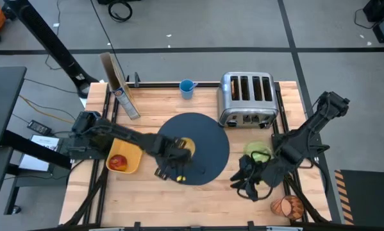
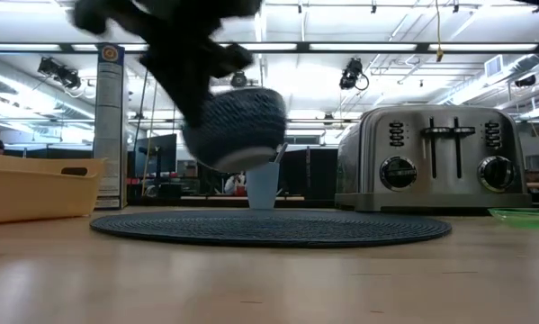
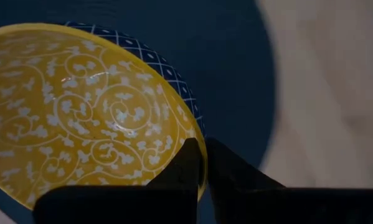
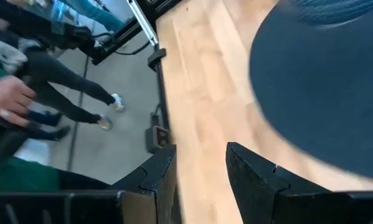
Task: Arrange a breakfast setting
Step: Put the bowl on top of the mat
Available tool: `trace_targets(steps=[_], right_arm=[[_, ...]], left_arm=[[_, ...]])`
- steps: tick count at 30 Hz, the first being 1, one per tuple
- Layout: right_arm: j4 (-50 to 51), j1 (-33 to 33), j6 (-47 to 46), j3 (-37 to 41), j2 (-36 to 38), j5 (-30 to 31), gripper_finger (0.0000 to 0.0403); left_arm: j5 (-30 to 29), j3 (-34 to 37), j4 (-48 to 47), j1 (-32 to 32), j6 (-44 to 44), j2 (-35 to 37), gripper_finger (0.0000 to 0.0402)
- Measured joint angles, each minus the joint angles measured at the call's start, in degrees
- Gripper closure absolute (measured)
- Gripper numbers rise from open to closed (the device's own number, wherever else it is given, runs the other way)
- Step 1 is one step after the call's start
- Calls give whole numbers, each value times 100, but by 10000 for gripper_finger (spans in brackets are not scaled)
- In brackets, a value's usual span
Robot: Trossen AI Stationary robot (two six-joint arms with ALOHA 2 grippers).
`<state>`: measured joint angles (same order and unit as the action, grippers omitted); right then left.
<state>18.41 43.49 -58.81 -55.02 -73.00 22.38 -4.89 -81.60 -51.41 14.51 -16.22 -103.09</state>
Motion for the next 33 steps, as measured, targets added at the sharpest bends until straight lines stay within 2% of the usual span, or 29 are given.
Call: trace_targets(steps=[5,12,21,33], right_arm=[[-401,319,-680,0,-461,341,263],[-1391,545,-1257,0,-1109,585,269],[-2133,553,-1411,0,-1642,660,269],[-2297,539,-1470,0,-1664,762,269]], left_arm=[[-55,0,122,-393,-739,-385,383],[-386,6,168,-567,-1424,-695,383],[-466,0,498,-567,-1826,-819,376],[-431,4,394,-572,-1869,-878,370]])
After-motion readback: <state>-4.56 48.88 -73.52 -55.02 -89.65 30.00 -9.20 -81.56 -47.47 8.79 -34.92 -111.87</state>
